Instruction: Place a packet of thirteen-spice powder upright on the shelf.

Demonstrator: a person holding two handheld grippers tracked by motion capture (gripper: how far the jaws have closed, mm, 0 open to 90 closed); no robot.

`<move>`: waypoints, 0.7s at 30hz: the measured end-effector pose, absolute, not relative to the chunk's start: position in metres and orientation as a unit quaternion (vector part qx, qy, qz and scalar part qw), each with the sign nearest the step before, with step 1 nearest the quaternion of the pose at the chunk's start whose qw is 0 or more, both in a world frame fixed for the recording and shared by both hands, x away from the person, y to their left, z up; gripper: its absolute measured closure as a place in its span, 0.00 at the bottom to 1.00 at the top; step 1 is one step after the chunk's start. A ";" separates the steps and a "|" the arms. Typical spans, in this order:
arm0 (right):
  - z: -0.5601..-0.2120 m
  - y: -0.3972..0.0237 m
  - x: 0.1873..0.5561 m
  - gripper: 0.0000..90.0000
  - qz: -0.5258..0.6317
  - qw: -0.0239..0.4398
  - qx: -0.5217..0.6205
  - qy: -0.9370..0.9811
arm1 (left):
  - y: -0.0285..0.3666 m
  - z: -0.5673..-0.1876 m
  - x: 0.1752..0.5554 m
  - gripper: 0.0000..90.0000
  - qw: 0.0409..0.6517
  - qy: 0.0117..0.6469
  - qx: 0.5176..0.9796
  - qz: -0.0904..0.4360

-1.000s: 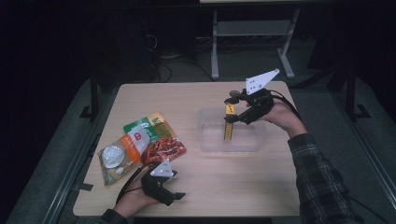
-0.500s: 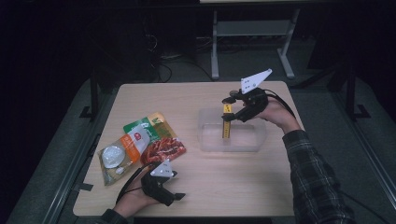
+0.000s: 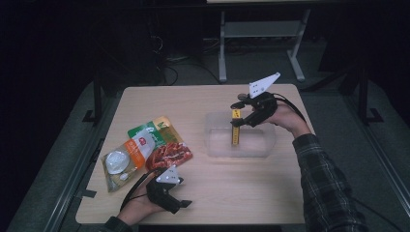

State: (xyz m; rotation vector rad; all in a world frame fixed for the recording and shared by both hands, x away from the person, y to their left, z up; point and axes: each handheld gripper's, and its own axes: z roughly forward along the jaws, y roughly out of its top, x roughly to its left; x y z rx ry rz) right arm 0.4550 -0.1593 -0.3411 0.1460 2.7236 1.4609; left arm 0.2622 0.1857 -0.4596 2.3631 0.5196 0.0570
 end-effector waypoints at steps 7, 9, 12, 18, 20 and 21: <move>-0.352 -0.154 0.461 0.35 0.457 0.027 0.042 0.888 | 0.186 -0.460 0.262 0.17 0.354 0.201 0.913 0.022; -0.354 -0.153 0.461 0.35 0.454 0.025 0.043 0.889 | 0.186 -0.460 0.262 0.17 0.354 0.202 0.913 0.022; -0.357 -0.152 0.463 0.35 0.448 0.025 0.041 0.893 | 0.186 -0.460 0.262 0.17 0.352 0.201 0.914 0.021; -0.364 -0.149 0.463 0.35 0.426 0.027 0.042 0.903 | 0.186 -0.459 0.262 0.17 0.351 0.200 0.915 0.022; -0.366 -0.148 0.464 0.35 0.416 0.026 0.043 0.908 | 0.186 -0.460 0.262 0.17 0.350 0.198 0.915 0.024; -0.368 -0.148 0.464 0.35 0.414 0.028 0.042 0.909 | 0.185 -0.460 0.262 0.17 0.350 0.197 0.915 0.024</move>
